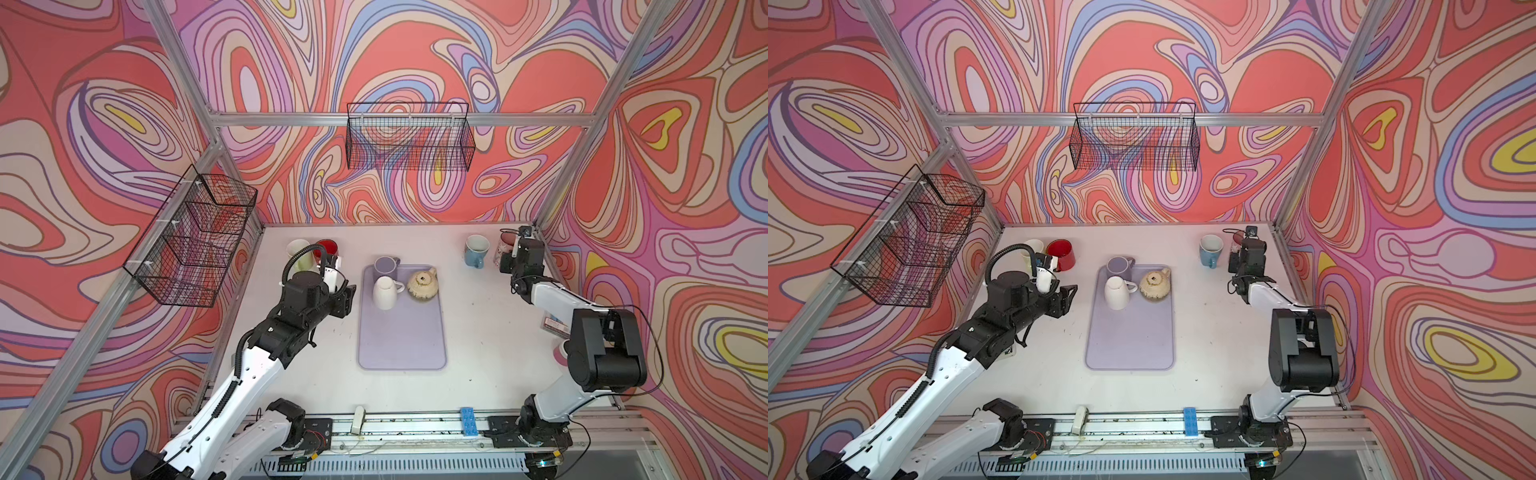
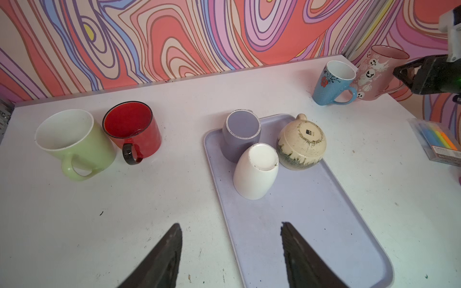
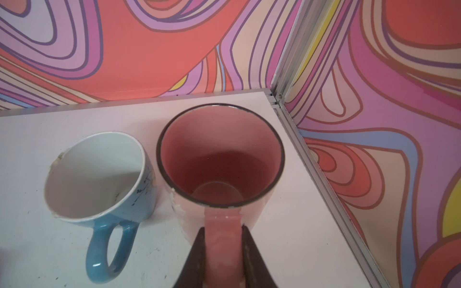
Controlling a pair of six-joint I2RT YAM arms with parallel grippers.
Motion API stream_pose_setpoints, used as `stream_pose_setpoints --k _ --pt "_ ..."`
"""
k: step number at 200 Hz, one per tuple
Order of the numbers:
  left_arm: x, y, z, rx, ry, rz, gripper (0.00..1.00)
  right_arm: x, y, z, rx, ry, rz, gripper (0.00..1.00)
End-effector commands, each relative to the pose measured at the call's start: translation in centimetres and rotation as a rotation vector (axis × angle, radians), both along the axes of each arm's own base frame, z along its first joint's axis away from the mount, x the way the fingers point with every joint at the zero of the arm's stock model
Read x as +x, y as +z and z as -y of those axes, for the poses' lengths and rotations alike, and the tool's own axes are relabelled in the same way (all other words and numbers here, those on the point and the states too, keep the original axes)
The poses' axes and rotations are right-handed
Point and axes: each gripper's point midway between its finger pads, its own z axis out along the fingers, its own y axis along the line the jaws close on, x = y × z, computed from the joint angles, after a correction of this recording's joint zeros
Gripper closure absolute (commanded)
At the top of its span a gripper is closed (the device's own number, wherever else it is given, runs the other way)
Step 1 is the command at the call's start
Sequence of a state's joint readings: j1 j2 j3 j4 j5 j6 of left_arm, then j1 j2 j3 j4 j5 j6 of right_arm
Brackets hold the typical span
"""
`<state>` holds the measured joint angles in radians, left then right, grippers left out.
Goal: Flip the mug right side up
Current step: 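Carry the upright pink mug with the right gripper toward the blue mug, then lower the pink mug beside the blue mug and open the right gripper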
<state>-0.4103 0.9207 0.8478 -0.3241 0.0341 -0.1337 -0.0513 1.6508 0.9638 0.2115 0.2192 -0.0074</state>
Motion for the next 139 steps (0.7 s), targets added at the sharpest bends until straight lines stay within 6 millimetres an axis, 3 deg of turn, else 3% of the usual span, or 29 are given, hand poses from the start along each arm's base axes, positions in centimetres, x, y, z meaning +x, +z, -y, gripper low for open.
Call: stream_pose_setpoints --k 1,117,139 --pt "0.3 -0.3 0.0 0.007 -0.007 0.004 0.35 1.8 4.3 0.5 0.009 -0.015 0.199 1.00" --pt "0.6 -0.5 0.0 0.001 -0.013 -0.007 0.35 3.0 0.2 -0.4 0.013 0.045 0.158 1.00" --pt "0.6 -0.6 0.0 0.002 -0.014 -0.008 0.35 3.0 0.3 -0.6 0.010 0.056 0.168 1.00"
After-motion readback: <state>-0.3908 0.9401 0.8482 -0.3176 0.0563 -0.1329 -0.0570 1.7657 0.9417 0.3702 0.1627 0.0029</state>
